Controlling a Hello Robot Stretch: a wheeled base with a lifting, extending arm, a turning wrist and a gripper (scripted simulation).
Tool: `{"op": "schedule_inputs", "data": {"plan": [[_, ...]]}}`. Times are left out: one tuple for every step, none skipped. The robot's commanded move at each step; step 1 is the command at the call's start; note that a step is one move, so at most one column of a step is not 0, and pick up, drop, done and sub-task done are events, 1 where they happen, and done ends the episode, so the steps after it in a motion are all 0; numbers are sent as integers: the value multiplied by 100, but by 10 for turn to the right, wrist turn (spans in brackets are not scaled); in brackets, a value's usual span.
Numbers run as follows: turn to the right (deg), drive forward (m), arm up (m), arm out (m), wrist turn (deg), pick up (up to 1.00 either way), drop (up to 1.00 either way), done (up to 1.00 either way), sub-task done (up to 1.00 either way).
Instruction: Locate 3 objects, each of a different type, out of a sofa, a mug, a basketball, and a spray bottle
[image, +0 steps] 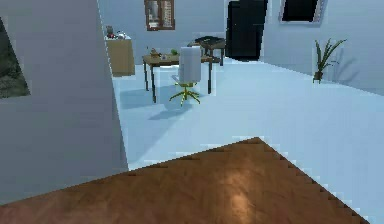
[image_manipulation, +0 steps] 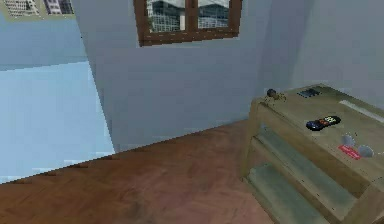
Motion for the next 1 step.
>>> {"op": "schedule_inputs", "data": {"plan": [[30,0,0,0,0,0,0,0,0]]}}
